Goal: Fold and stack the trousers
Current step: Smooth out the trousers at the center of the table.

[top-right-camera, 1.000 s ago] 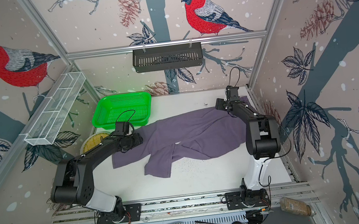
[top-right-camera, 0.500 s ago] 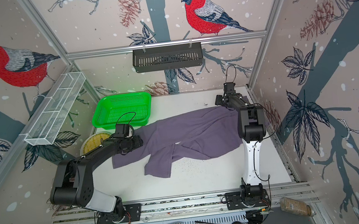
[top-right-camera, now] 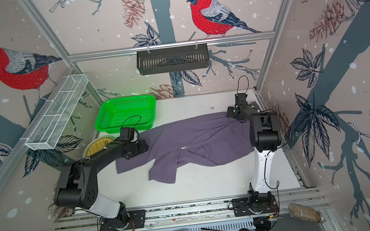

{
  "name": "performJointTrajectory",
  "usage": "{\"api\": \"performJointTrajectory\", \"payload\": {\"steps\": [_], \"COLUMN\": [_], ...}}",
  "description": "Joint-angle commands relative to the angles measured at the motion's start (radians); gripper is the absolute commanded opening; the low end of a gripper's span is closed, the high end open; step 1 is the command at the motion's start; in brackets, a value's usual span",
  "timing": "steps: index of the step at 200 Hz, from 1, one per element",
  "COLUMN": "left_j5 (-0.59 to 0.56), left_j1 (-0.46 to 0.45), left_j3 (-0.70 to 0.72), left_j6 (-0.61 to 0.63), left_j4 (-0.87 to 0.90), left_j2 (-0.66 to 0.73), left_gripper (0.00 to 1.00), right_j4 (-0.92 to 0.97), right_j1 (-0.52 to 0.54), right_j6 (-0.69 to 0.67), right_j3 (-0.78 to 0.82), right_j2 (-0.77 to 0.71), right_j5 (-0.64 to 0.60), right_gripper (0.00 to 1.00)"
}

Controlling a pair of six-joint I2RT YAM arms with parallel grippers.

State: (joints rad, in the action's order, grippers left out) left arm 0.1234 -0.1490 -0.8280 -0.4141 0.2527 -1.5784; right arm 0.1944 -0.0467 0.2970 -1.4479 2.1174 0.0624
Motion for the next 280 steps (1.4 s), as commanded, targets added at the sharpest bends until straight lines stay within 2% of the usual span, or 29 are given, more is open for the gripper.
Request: {"api": "performJointTrajectory", "payload": {"steps": [1, 66, 147, 168, 190, 223, 241, 265, 280], "left_j5": [-0.01, -0.032, -0.034, -0.039, -0.038, -0.04, -0.039, -0.036, -0.031], "left_j1": [-0.001, -0.001, -0.012, -0.031, -0.048, -0.058, -0.058, -0.059, -0.058], "left_j3": [-0.012, -0.026, -0.015, 0.013, 0.034, 0.049, 0.057, 0.059, 0.061], "left_j6": [0.02, 0.035, 0.021, 0.002, -0.014, -0.01, -0.006, -0.002, -0.003], "left_j4": [0.023, 0.064, 0.072, 0.068, 0.065, 0.066, 0.063, 0.062, 0.063], "left_j2": [0.003, 0.024, 0.015, 0.033, 0.046, 0.044, 0.043, 0.041, 0.047], "left_gripper": [0.67, 0.67, 0.67, 0.68, 0.67, 0.67, 0.67, 0.68, 0.67], "right_j4": [0.052, 0.134, 0.242, 0.282, 0.335, 0.404, 0.425, 0.393, 0.387], "right_j1": [-0.001, 0.006, 0.03, 0.051, 0.083, 0.087, 0.084, 0.079, 0.079], "right_j6": [0.042, 0.09, 0.067, 0.061, 0.034, 0.028, 0.029, 0.046, 0.045], "right_j3": [-0.058, -0.226, -0.386, -0.433, -0.483, -0.556, -0.576, -0.552, -0.565], "right_j2": [0.027, 0.198, 0.308, 0.329, 0.355, 0.411, 0.427, 0.403, 0.38], "right_j5": [0.013, -0.076, -0.074, -0.14, -0.253, -0.262, -0.244, -0.21, -0.216], "right_gripper": [0.74, 0.71, 0.55, 0.53, 0.54, 0.54, 0.43, 0.17, 0.1]}}
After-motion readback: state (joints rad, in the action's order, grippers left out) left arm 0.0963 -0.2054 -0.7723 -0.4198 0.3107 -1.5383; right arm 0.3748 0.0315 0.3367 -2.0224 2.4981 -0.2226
